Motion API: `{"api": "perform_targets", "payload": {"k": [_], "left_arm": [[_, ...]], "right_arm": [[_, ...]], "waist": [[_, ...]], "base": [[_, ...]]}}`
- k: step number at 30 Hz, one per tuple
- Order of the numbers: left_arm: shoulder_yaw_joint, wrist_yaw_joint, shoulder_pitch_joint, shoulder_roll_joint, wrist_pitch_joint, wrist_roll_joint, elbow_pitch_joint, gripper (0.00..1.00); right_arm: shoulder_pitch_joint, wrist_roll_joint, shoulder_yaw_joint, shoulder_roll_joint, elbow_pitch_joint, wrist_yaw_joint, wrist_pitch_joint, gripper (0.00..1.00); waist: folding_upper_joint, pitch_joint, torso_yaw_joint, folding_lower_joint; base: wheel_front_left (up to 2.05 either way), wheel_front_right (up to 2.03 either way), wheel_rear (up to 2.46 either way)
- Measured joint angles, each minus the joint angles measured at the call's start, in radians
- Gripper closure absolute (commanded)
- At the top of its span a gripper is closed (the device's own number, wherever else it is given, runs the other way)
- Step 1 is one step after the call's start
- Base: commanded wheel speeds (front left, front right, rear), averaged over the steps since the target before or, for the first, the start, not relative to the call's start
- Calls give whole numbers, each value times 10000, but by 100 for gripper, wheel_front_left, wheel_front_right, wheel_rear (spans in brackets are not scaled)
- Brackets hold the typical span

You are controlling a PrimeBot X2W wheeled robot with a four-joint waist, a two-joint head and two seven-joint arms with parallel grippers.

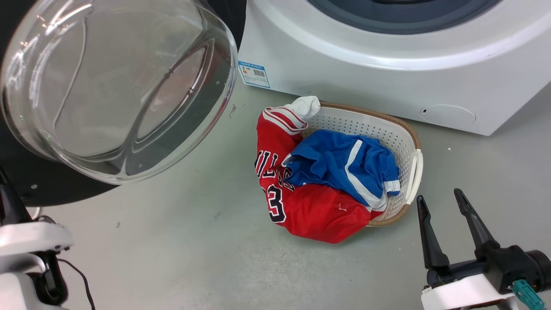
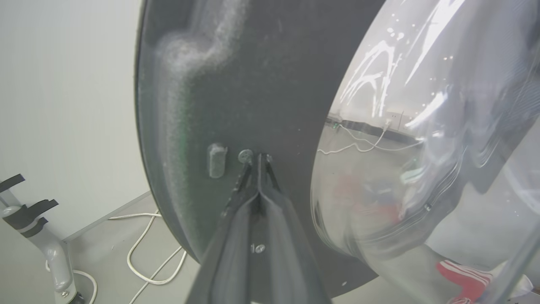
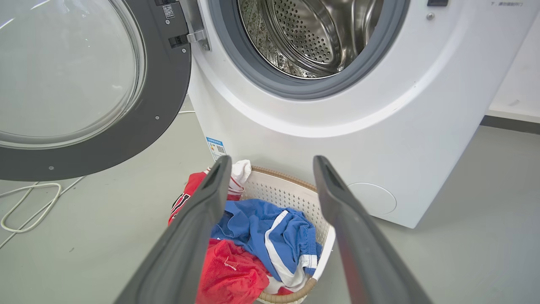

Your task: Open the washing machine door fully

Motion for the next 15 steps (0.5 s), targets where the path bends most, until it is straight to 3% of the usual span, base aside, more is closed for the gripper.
{"api": "perform_targets", "payload": {"k": [15], "left_arm": [[1081,-568,-1516,865,2,255,1703,100]], "right_arm": [[-228,-56,15,0,-138,0,-2,0]], "waist": [[0,314,-320,0]], "base": [[0,0,0]]}}
